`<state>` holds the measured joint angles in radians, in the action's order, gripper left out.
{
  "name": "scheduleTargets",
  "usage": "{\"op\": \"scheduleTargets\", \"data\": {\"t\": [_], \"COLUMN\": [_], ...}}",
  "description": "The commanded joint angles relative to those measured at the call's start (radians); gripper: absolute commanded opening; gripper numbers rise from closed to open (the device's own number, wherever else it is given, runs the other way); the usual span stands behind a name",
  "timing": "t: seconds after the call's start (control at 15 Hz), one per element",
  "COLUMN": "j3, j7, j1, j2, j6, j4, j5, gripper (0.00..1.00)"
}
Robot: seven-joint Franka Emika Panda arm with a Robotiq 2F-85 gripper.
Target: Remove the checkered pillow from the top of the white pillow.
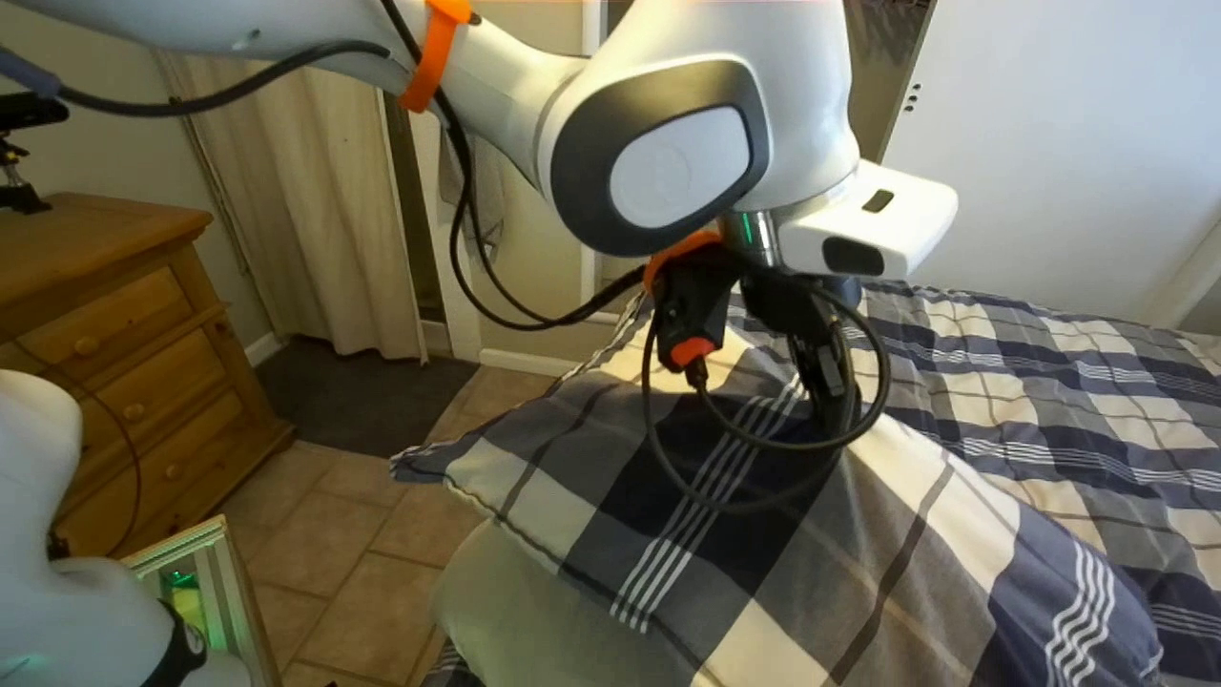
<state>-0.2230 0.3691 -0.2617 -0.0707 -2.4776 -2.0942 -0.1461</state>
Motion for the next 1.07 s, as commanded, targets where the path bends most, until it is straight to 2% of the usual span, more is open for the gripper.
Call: {"op": "scheduleTargets", "data": {"t": [0.0,0.33,0.47,0.53,1.0], "j3": [0.016,0.03,0.031,0.023,0.021], "j7": [0.095,0.16,0.134,0.117,0.118], "j1": [0.001,0.005,0.015,0.012,0.023], "j2": [-0.029,0.027,0.052,0.026,0.061], "j6": [-0.019,-0.084,-0.071,-0.064,-0.063], "j4": [0.084,0.202,0.251,0.165,0.21], "j5": [-0.052,-0.048,-0.008,-0.012,-0.011], "gripper": [0.02,0.02,0.02,0.09,0.09]}}
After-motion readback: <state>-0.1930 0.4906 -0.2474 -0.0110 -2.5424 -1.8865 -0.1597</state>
